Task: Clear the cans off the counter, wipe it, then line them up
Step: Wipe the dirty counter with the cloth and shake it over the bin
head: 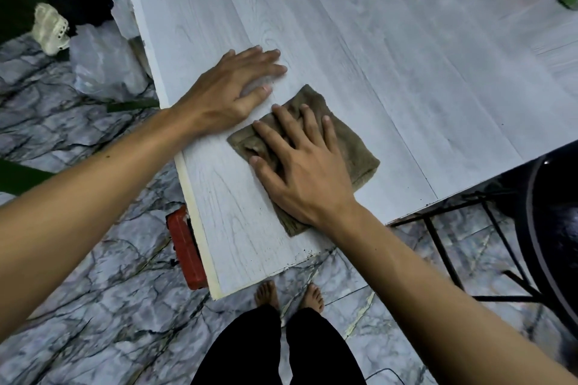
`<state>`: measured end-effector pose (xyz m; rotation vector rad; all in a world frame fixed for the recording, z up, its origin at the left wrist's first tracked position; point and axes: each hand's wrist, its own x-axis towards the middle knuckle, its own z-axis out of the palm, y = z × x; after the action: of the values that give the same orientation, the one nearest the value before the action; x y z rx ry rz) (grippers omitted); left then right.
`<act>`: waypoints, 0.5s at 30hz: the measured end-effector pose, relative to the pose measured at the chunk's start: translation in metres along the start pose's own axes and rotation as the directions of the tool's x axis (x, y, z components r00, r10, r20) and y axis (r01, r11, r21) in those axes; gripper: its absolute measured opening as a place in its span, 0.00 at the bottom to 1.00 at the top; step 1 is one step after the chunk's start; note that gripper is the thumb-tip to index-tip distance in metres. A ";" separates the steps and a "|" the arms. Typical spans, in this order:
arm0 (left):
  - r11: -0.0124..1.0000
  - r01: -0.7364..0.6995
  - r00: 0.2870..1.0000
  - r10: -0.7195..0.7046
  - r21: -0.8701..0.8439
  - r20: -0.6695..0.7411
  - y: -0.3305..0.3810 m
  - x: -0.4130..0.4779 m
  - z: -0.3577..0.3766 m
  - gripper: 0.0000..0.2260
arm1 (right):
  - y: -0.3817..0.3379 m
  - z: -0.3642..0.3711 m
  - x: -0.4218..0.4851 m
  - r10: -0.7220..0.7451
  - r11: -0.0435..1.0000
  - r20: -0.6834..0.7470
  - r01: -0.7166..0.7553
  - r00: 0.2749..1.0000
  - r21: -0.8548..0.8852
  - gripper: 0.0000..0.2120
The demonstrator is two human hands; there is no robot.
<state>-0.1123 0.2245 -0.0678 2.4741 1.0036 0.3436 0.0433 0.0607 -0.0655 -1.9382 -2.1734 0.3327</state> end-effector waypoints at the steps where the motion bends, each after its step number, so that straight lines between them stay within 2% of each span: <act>1: 1.000 -0.007 1.000 0.007 0.002 0.001 0.001 0.002 0.001 0.21 | 0.000 0.001 -0.003 -0.009 1.000 0.006 0.009 1.000 -0.005 0.28; 9: 0.996 -0.060 0.998 0.060 0.062 0.010 0.007 0.005 0.002 0.27 | 0.005 -0.004 -0.023 -0.055 0.998 0.057 0.056 0.997 -0.009 0.28; 15: 0.995 -0.084 0.996 0.082 0.057 0.023 0.010 0.007 0.006 0.27 | 0.012 -0.006 -0.049 -0.020 1.000 0.035 0.020 0.999 0.004 0.27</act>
<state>-0.0985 0.2211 -0.0678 2.5718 0.9167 0.3189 0.0617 0.0133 -0.0642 -1.9213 -2.2109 0.3696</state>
